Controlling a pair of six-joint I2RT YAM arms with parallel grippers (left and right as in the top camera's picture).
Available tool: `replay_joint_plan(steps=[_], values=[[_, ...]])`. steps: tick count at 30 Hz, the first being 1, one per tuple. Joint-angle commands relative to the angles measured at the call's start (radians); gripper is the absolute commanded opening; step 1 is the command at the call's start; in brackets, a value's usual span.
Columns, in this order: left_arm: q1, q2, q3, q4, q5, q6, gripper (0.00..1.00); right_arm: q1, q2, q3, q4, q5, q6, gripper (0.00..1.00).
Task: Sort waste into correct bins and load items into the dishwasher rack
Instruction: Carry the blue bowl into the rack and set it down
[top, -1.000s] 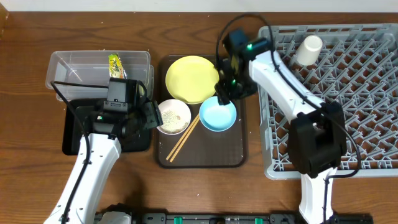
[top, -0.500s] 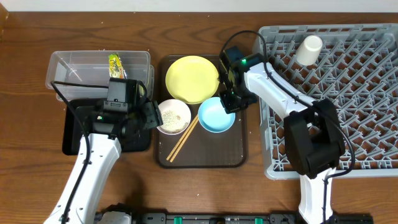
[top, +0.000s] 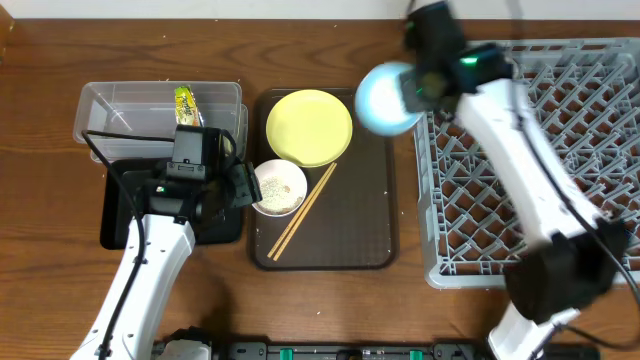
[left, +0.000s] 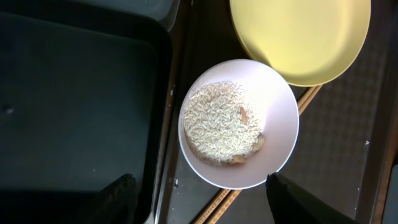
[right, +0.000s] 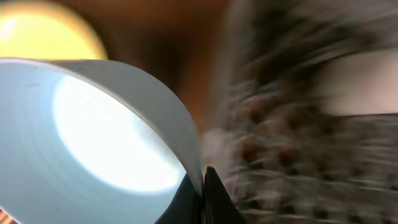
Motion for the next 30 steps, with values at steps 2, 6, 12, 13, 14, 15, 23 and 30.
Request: replay_joint_plan(steps=[2,6,12,13,14,15,23,30], values=[[0.003,0.007,0.020,-0.003,-0.013,0.006,0.69,-0.054,-0.026,0.011,0.021,0.234,0.011,0.01],[0.003,0.007,0.020,-0.003,-0.013,0.006,0.70,-0.090,-0.020,0.001,0.065,0.347,0.010,0.01],[0.003,0.007,0.020,-0.003,-0.013,0.006,0.70,-0.101,0.027,0.000,0.182,0.620,0.010,0.02],[0.003,0.007,0.020,-0.003,-0.013,0.006,0.70,-0.098,0.034,0.000,0.193,0.642,0.010,0.01],[0.003,0.007,0.020,-0.003,-0.013,0.006,0.70,-0.097,0.047,0.000,0.205,0.672,0.011,0.01],[0.003,0.007,0.020,-0.003,-0.013,0.006,0.70,-0.095,0.058,0.000,0.216,0.698,0.011,0.02],[0.003,0.007,0.020,-0.003,-0.012,0.006,0.70,-0.082,0.177,0.000,0.278,0.733,0.011,0.02],[0.003,0.007,0.020,-0.006,-0.012,0.006,0.70,-0.064,0.266,0.000,0.288,0.775,0.011,0.02]])
